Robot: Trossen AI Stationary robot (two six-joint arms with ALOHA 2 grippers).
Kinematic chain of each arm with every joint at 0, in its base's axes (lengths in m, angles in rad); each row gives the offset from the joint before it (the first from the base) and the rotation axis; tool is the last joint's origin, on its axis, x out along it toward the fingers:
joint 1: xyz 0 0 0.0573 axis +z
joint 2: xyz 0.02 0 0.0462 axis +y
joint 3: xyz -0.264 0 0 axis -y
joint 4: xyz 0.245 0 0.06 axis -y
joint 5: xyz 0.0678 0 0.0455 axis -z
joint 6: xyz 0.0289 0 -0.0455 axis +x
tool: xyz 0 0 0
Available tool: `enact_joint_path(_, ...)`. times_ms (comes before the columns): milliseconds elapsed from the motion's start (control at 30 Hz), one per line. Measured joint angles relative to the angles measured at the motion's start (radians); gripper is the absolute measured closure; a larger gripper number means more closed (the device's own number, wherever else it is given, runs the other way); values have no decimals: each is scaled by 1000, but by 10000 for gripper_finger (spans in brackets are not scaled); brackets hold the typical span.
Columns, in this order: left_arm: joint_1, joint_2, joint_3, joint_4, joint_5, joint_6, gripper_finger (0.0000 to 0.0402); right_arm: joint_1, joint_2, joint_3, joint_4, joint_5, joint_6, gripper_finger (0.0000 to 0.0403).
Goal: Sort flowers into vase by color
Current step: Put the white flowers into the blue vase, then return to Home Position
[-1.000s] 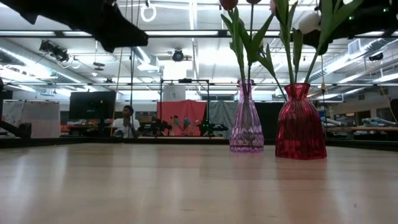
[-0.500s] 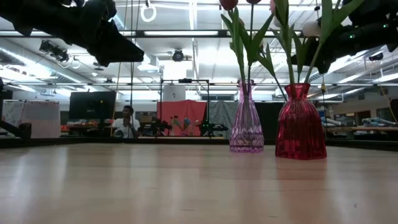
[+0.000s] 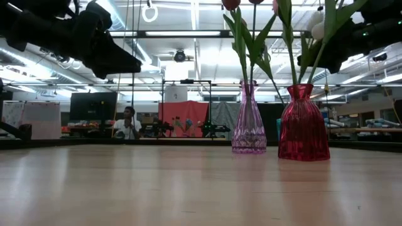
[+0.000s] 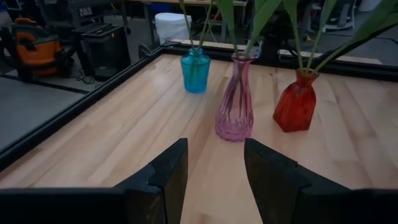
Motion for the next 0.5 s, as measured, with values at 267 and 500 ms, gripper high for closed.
enact_joint_path(267, -1, -1, 1, 80, 6, 25, 238, 0, -30, 1, -49, -28, 38, 206)
enact_joint_path(500, -1, -23, 1, 69, 24, 36, 239, 0, -29, 144, -331, 70, 60, 204)
